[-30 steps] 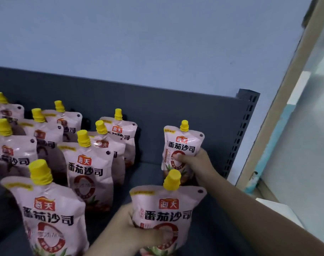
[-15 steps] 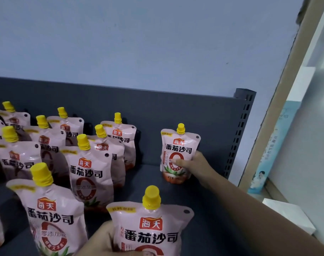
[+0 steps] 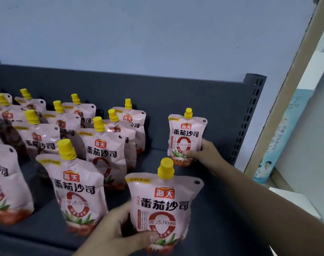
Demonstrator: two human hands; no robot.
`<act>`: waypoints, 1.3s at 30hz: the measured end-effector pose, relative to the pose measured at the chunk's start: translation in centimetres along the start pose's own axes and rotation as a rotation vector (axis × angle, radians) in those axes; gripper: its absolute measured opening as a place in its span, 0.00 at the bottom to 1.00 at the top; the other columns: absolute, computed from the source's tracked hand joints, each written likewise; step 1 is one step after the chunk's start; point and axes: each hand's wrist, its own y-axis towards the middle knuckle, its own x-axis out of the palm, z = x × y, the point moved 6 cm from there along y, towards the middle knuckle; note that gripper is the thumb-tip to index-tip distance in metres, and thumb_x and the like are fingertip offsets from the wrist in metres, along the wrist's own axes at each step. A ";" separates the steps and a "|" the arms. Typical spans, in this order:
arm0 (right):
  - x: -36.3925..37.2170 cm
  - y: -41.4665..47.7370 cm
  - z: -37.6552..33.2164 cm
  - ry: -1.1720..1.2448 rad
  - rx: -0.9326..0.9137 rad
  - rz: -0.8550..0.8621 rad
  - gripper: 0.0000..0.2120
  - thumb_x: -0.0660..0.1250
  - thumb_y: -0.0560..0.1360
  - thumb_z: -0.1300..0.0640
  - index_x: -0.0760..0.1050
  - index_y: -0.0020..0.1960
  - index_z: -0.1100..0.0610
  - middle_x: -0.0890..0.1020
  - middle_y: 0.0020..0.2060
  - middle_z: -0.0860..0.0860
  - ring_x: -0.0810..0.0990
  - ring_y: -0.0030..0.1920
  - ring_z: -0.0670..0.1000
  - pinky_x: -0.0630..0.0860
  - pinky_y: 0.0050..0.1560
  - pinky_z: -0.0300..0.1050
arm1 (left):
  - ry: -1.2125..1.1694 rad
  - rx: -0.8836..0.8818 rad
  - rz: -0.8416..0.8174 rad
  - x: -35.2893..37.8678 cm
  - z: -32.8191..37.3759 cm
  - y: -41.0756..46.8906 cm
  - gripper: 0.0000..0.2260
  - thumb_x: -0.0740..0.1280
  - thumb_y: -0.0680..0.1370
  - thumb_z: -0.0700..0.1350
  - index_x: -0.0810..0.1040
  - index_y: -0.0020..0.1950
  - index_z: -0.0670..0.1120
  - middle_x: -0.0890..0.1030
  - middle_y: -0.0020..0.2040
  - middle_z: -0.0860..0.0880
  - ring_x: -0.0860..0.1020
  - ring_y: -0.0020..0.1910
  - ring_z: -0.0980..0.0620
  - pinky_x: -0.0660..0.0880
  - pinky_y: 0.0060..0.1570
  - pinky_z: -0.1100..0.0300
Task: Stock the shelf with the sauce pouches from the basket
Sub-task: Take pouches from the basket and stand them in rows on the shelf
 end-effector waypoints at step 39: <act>1.9 -0.7 -0.5 -0.165 0.148 0.019 0.22 0.70 0.71 0.66 0.72 0.63 0.59 0.79 0.57 0.53 0.77 0.50 0.49 0.74 0.38 0.35 | 0.128 0.028 0.080 -0.2 0.5 -0.6 0.15 0.72 0.68 0.39 0.79 0.53 0.49 0.84 0.52 0.56 0.81 0.53 0.57 0.77 0.50 0.67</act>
